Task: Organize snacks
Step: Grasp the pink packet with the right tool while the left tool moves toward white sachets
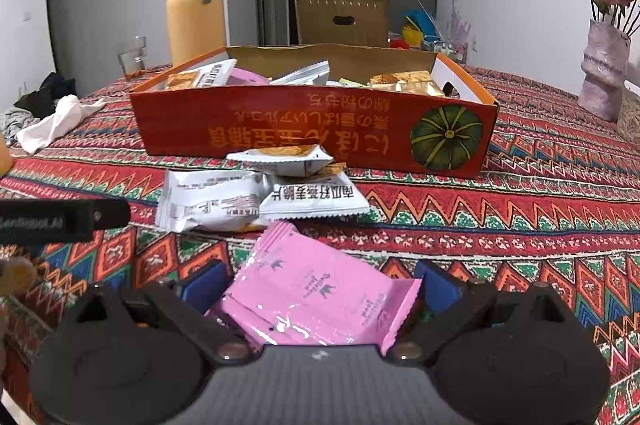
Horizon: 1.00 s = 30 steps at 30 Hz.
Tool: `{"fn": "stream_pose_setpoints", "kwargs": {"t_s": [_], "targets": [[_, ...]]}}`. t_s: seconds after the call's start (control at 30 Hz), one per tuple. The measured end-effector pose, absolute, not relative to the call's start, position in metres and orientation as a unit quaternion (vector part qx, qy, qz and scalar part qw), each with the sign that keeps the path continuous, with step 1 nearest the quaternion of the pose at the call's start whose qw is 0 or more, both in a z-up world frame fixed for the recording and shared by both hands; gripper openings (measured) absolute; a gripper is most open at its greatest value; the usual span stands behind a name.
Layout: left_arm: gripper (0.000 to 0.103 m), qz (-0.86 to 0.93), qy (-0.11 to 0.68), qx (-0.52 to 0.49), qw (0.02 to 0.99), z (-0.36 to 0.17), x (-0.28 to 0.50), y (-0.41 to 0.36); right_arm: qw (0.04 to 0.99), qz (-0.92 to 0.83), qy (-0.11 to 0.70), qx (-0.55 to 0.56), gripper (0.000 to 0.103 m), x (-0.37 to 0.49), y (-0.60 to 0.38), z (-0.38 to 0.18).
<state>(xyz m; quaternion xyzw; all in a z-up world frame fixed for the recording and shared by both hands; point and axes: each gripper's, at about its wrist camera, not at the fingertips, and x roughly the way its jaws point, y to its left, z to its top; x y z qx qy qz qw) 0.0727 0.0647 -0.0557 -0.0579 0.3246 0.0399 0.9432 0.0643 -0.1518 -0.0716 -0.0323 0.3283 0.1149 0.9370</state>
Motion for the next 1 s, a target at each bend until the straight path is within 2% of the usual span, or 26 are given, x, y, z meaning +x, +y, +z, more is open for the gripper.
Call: {"fn": "stream_pose_setpoints", "kwargs": {"t_s": [0.13,0.17,0.23,0.57,0.6,0.63,0.67,0.77,0.93,1.0], "targets": [[0.103,0.041,0.325,-0.058,0.943,-0.056,0.073,0.065,0.939,0.122,0.321,-0.033,0.092,0.058,-0.156,-0.072],[0.103,0.041,0.325,-0.058,0.943,-0.056,0.073,0.065,0.939,0.125,0.318,-0.034,0.084,0.056,-0.157,-0.072],[0.103,0.042,0.326,-0.058,0.943,-0.056,0.073,0.065,0.941,0.130,0.311,-0.035,0.079,0.052,-0.158,-0.071],[0.103,0.047,0.327,-0.053,0.942,-0.055,0.072,0.063,0.946,0.135,0.295,-0.010,0.070,0.049,-0.175,-0.069],[0.103,0.048,0.327,-0.053,0.942,-0.054,0.072,0.063,0.948,0.135,0.288,-0.004,0.063,0.048,-0.178,-0.066],[0.103,0.048,0.327,-0.052,0.942,-0.053,0.072,0.062,0.950,0.132,0.282,-0.002,0.049,0.048,-0.180,-0.064],[0.103,0.047,0.327,-0.051,0.943,-0.053,0.071,0.061,0.951,0.130,0.280,0.000,0.042,0.048,-0.182,-0.062],[0.103,0.045,0.326,-0.047,0.943,-0.052,0.070,0.058,0.951,0.126,0.281,0.007,0.047,0.051,-0.190,-0.061],[0.103,0.045,0.324,-0.047,0.944,-0.049,0.069,0.056,0.951,0.128,0.282,0.017,0.089,0.049,-0.198,-0.061],[0.103,0.043,0.322,-0.047,0.945,-0.047,0.067,0.056,0.949,0.142,0.282,0.011,0.092,0.046,-0.196,-0.060]]}}
